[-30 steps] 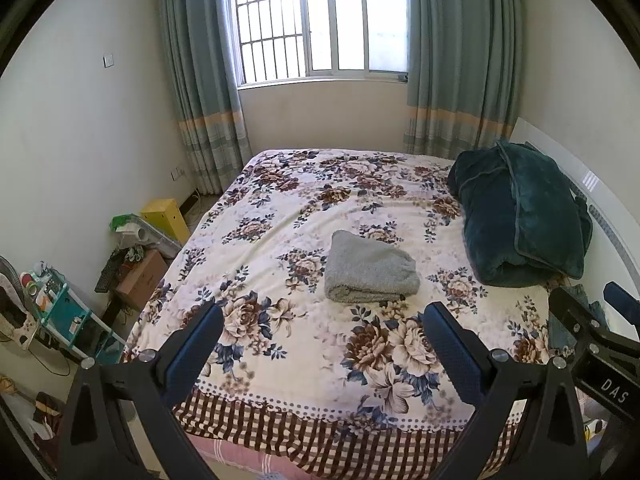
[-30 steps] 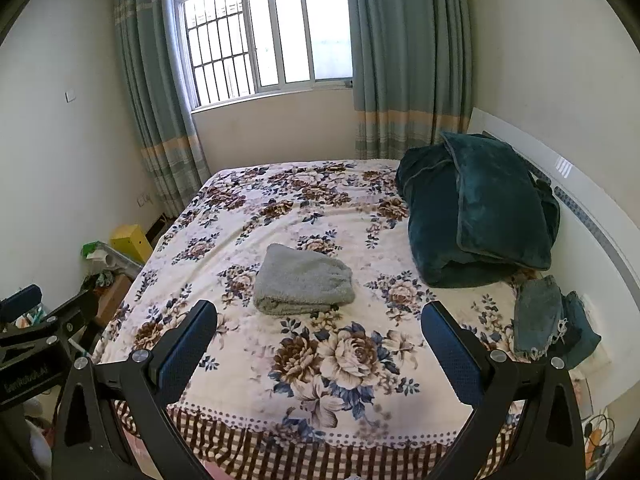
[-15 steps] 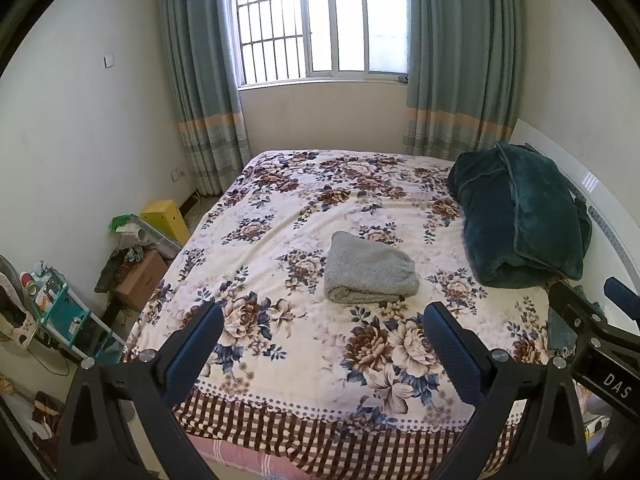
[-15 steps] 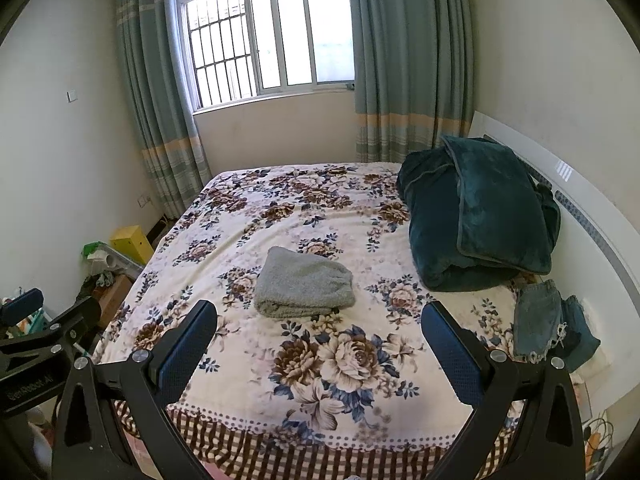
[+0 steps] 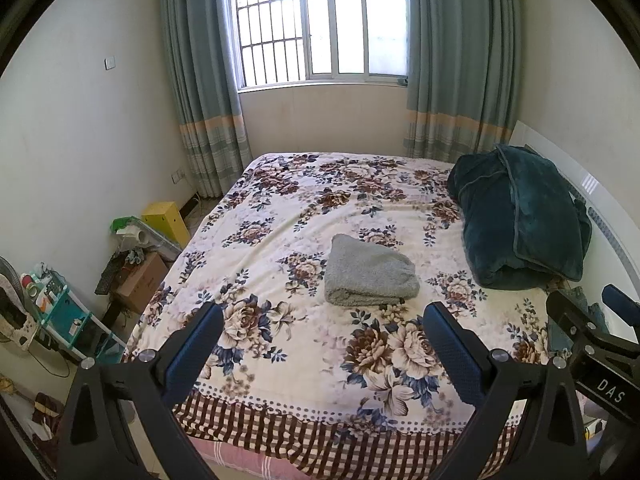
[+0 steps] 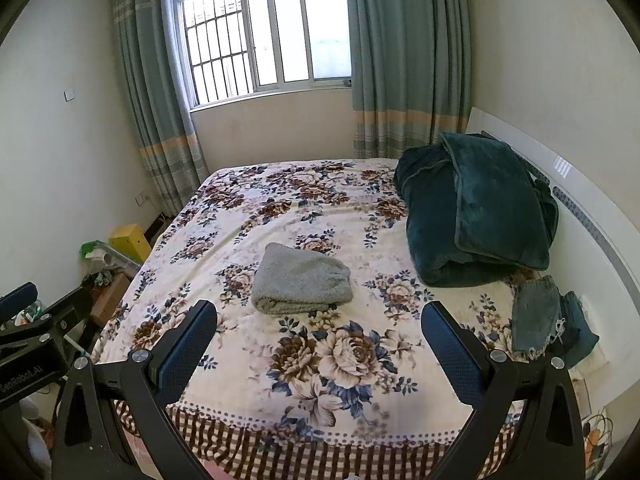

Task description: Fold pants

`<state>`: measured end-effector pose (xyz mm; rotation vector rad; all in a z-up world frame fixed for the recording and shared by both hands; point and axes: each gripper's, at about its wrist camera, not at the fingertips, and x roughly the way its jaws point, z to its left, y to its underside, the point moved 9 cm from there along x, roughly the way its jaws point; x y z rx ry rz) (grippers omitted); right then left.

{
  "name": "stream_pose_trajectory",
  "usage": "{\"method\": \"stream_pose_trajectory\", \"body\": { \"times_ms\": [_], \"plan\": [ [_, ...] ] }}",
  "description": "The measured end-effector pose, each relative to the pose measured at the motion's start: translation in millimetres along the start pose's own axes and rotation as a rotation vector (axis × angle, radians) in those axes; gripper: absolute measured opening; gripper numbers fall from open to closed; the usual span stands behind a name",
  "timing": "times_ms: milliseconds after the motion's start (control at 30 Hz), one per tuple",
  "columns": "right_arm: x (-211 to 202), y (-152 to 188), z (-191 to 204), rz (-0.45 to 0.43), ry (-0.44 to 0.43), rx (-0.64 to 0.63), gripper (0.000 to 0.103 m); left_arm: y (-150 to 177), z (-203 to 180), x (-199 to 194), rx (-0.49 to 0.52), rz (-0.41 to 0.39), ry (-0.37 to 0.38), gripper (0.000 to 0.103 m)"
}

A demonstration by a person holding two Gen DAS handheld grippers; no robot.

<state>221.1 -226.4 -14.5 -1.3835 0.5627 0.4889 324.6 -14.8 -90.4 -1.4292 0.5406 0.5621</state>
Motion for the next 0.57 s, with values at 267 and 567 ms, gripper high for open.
{"method": "stream_pose_trajectory", "body": {
  "times_ms": [267,567],
  "plan": [
    [1.0,-1.0,-0.9,-0.002,-0.001,-0.002,0.103,1.2,-0.9,0.1,-0.002,0.001,0.0,0.102],
    [0.1,0.3,-0.4,-0.001,0.001,-0.001,0.103,-2.9,-0.1,-4.6,0.002,-0.011,-0.006,0.102]
  ]
}}
